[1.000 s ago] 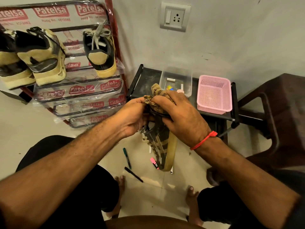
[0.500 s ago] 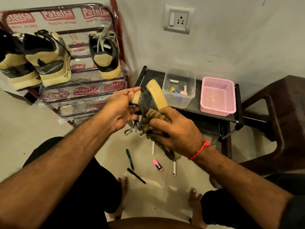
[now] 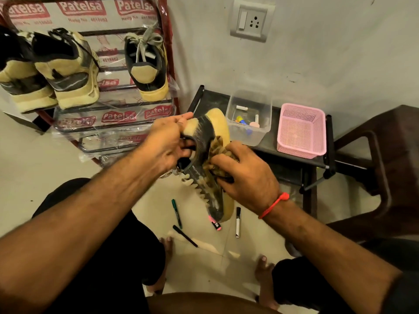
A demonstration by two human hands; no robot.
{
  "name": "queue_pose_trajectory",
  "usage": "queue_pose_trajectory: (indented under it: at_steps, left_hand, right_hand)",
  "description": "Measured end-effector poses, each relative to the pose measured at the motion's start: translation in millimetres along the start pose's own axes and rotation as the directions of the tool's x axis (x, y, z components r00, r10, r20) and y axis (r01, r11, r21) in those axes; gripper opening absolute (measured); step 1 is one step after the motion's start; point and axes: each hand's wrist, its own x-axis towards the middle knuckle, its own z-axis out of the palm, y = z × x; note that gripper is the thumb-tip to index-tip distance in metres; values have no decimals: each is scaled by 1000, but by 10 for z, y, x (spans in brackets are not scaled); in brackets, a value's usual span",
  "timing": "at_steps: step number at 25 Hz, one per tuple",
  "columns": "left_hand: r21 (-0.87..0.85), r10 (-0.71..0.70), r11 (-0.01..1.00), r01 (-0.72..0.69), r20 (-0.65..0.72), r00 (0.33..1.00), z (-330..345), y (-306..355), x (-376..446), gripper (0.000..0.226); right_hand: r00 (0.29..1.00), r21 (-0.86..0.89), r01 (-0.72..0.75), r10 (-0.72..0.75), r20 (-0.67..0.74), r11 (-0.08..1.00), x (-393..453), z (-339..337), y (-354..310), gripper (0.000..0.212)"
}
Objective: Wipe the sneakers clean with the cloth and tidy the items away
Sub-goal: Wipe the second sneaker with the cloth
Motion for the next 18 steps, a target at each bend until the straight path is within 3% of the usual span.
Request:
queue_pose_trajectory:
  at_steps: [3, 8, 11, 15, 18]
  left_hand:
    - [-33, -39, 999, 39, 9, 999, -113, 41, 43, 33]
    - [86, 11, 996, -25, 155, 988, 42, -124, -117, 27]
    - [118, 54, 990, -82, 220, 974, 151, -214, -199, 21]
    - [79, 108, 991, -110, 35, 994, 132, -78, -97, 25]
    - [99, 121, 987, -123, 29, 992, 53, -43, -75, 27]
  right_hand:
    - [999, 7, -18, 17, 45, 1000, -57, 39, 35, 37]
    - [980, 104, -53, 71, -184, 993, 241, -168, 25, 30]
    - [966, 129, -90, 118, -232, 988, 338, -237, 33, 31]
    - [995, 56, -10, 15, -98, 998, 107, -22, -86, 27]
    - [999, 3, 52, -52, -10, 999, -22, 25, -89, 27]
